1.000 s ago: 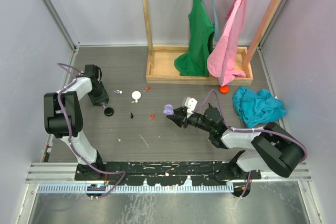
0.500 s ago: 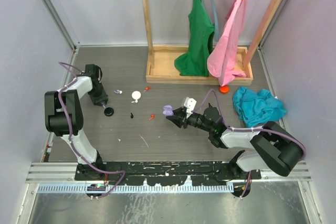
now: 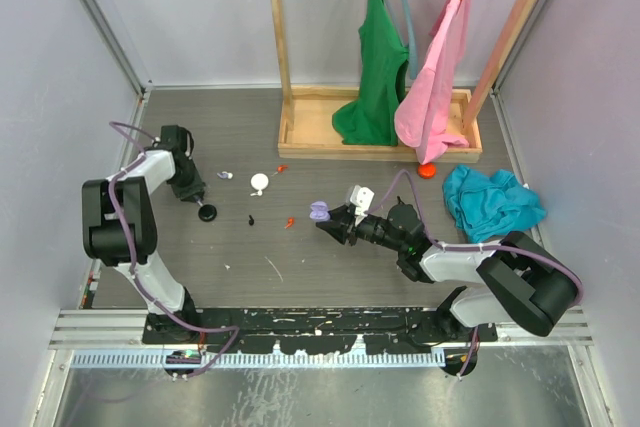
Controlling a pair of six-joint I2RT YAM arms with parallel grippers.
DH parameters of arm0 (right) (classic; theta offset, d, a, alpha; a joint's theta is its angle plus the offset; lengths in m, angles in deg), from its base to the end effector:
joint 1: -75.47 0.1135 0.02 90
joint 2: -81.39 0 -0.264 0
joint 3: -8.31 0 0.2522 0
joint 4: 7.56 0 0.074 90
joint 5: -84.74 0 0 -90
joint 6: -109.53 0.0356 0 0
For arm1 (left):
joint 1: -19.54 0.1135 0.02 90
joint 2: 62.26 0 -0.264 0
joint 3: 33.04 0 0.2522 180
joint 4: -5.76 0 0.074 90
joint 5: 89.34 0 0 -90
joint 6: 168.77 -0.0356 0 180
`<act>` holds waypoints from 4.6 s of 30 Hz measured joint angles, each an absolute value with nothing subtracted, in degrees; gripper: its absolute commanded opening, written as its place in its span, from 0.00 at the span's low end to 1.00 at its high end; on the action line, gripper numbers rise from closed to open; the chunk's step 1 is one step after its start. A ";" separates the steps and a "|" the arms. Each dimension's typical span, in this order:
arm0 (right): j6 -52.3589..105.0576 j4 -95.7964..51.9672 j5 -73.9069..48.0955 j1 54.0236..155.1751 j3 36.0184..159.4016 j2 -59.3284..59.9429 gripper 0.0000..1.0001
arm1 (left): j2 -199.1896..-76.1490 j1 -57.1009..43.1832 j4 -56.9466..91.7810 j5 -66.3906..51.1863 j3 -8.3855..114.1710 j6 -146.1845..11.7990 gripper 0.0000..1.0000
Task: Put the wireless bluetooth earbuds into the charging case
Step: Pick up the earbud from the center of the board, then place the earbud in the charging case.
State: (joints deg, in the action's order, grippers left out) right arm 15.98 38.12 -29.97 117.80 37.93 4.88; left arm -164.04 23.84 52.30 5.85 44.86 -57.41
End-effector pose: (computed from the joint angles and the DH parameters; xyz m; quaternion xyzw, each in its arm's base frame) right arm 0.1653 0.1707 0.1839 -0.4099 0.5844 0.3711 0.5939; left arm 0.3400 0.0288 0.1667 -0.2261 0.9581 0.0189 0.1746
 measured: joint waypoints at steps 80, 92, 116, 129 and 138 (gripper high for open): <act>18.63 62.34 -30.52 117.91 44.14 -9.90 0.09 | -120.94 -24.01 2.09 -6.35 16.82 -65.12 0.08; 19.70 63.15 -30.15 117.91 44.14 -10.16 0.09 | -121.29 -26.00 0.56 -4.23 16.82 -69.14 0.08; 20.53 64.44 -29.93 118.02 44.47 -10.90 0.09 | -120.63 -29.65 4.08 1.94 17.02 -78.26 0.10; 21.21 65.22 -29.58 118.04 44.47 -10.90 0.10 | -120.52 -30.11 6.37 1.94 18.26 -76.73 0.50; 21.21 65.88 -28.20 118.06 43.53 -11.80 0.10 | -118.95 -30.13 15.16 2.64 23.46 -72.27 0.62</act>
